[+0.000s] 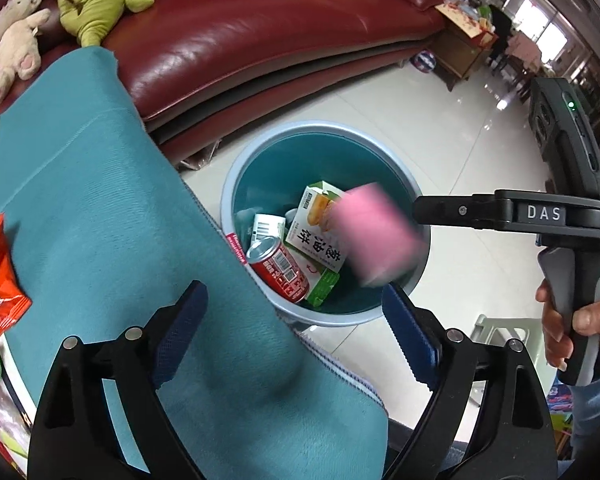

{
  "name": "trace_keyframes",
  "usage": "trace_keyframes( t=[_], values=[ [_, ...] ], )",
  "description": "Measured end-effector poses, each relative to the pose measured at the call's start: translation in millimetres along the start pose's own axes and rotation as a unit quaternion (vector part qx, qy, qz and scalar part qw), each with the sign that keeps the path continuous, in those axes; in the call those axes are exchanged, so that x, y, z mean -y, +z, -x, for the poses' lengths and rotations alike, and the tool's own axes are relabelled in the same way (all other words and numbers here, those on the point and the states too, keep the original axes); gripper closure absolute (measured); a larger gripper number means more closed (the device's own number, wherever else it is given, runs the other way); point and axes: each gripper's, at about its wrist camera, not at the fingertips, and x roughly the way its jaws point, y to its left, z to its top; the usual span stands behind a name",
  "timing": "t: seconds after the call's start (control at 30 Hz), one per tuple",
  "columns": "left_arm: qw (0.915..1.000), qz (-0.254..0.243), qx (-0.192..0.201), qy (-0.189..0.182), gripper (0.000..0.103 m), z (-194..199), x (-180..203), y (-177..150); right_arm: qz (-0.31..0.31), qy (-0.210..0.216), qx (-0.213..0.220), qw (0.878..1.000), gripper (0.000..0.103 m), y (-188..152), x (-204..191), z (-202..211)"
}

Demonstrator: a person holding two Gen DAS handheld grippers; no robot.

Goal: Collect trash
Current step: 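Carry the cup and can over the bin and release both, then move both tools back over the table toward the red bag and paper towel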

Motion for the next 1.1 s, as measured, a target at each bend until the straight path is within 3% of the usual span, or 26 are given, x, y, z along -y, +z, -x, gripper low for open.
trace_keyframes(
  t=[0.6,0.83,1.1],
  values=[
    [0.9979,0.046,0.046,-0.002,0.011,61,-40,-49,0.021,-0.024,-0.015,0.999,0.022,-39,-55,16],
    [0.9942,0.077,0.072,0.019,0.010,99,-73,-92,0.074,-0.023,-0.023,0.997,0.019,-65,-107,14],
    [0.9838,0.140,0.093,0.062,0.010,146,-125,-147,0.133,-0.010,-0.046,0.990,0.019,-93,-174,-4]
  ],
)
